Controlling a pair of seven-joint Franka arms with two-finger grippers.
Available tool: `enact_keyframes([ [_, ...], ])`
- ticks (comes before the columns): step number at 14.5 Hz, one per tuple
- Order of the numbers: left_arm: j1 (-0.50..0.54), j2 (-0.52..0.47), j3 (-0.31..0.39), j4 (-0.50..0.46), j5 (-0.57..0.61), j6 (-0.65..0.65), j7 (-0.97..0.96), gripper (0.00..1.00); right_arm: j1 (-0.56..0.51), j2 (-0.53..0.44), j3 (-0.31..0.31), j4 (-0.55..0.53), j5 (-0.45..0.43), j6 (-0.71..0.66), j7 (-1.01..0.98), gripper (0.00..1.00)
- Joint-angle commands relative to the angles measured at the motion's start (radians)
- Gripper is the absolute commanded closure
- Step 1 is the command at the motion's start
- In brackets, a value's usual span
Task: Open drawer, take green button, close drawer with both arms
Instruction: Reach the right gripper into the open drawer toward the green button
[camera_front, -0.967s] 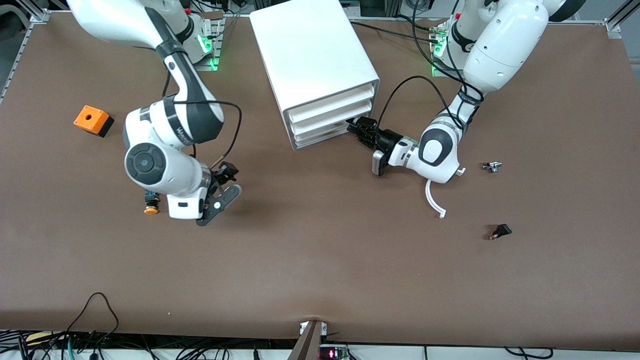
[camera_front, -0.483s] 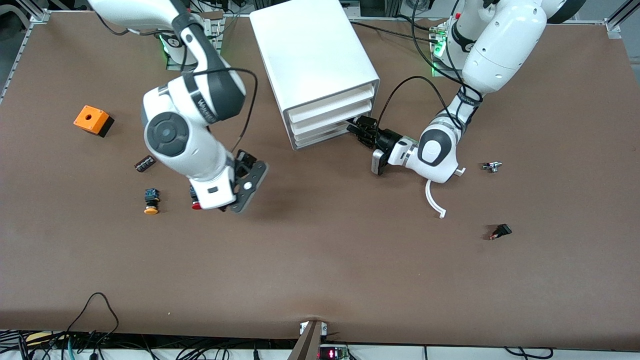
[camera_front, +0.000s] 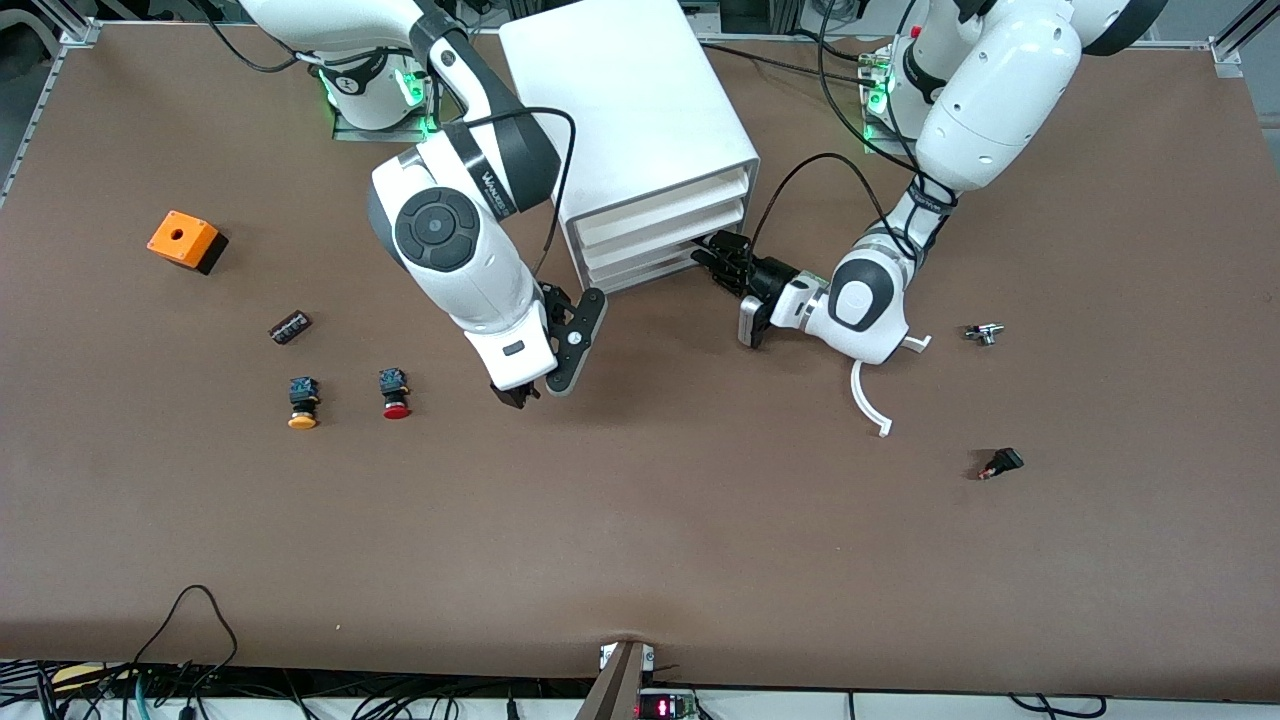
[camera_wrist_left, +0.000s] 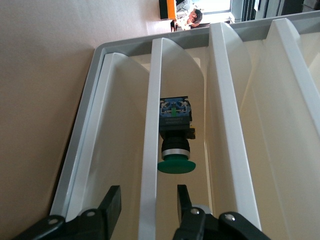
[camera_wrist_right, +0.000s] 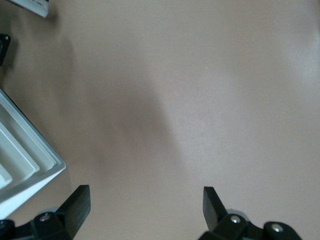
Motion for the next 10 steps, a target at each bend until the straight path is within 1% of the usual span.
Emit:
enact_keyframes([
  [1, -0.021, -0.002, 0.009, -0.006, -0.030, 0.004, 0.031, 0.64, 0.000, 0.006, -0.004, 0.021, -0.006, 0.001, -0.037, 0.00],
  [3, -0.019, -0.003, 0.011, -0.006, -0.027, 0.002, 0.030, 0.85, 0.001, 0.006, -0.005, 0.021, -0.006, 0.001, -0.036, 0.00],
  [5, -0.021, -0.003, 0.015, -0.005, -0.026, 0.002, 0.028, 0.98, 0.000, 0.006, -0.004, 0.021, -0.006, 0.006, -0.036, 0.00],
  [8, -0.019, -0.008, 0.018, -0.005, -0.022, 0.002, 0.022, 1.00, 0.001, 0.006, -0.005, 0.021, -0.006, 0.012, -0.036, 0.00],
  [10, -0.016, -0.014, 0.037, 0.000, -0.020, 0.001, 0.016, 1.00, 0.000, 0.006, -0.008, 0.021, -0.006, 0.012, -0.036, 0.00],
])
